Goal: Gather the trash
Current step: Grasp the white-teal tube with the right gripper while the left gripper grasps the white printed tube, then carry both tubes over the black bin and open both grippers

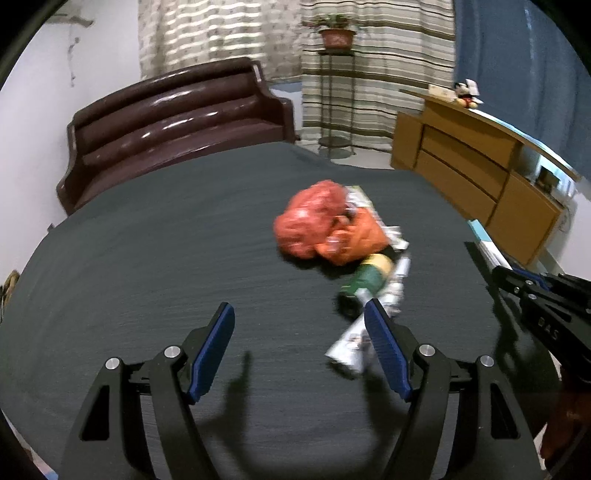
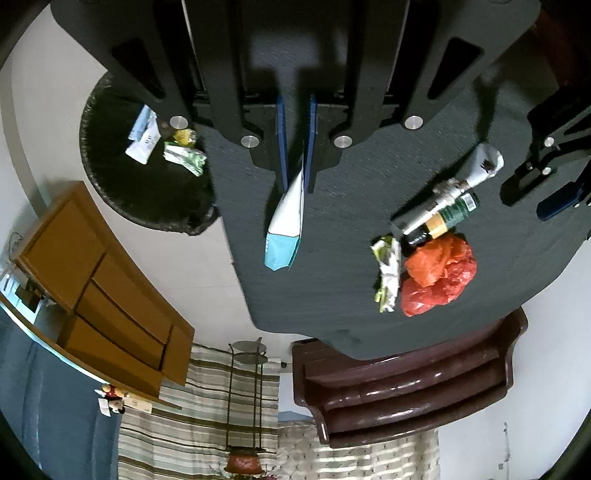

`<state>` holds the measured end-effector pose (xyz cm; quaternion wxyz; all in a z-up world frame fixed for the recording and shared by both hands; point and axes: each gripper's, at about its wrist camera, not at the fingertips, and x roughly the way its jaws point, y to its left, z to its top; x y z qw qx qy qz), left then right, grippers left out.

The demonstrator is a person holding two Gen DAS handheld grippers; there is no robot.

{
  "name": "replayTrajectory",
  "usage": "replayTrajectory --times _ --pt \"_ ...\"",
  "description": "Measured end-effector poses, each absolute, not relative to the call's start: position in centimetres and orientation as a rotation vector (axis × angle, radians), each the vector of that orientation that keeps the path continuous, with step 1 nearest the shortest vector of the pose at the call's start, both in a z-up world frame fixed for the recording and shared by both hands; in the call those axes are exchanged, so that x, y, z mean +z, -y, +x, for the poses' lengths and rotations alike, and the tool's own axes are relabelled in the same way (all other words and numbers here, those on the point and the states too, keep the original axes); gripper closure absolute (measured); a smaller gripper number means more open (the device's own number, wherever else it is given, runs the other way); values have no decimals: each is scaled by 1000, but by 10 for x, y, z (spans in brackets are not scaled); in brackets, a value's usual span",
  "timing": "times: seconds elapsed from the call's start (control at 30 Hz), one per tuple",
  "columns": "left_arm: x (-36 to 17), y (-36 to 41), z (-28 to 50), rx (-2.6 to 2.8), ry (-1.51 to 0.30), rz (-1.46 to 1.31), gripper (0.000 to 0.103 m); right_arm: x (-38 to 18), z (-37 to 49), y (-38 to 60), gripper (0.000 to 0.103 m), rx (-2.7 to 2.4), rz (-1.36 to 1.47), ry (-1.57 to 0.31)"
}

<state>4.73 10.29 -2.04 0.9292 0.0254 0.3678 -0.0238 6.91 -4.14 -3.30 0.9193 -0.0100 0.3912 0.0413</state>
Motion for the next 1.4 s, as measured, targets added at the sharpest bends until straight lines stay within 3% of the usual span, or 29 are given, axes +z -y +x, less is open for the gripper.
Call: replayTrajectory --times 0.3,0.4,0.57,0.83,1.2,1.27,1.4 --pt "-31 -69 56 -90 -782 131 35 -36 61 63 94 101 10 -798" --pt "-36 -65 58 -95 -812 146 46 -36 60 67 94 110 20 -796" --pt "-42 -59 57 -103 -845 165 71 -37 60 74 94 120 43 -796" --pt "-41 -49 49 -131 -828 203 79 -39 59 80 94 125 57 -797" --pt "-44 -44 59 -135 -851 181 72 -40 59 80 94 126 59 -799" --pt "-44 -42 58 -148 -848 184 81 -40 59 80 94 126 59 -799" --pt "-44 -41 54 -156 -834 193 82 -40 59 80 94 127 59 -800"
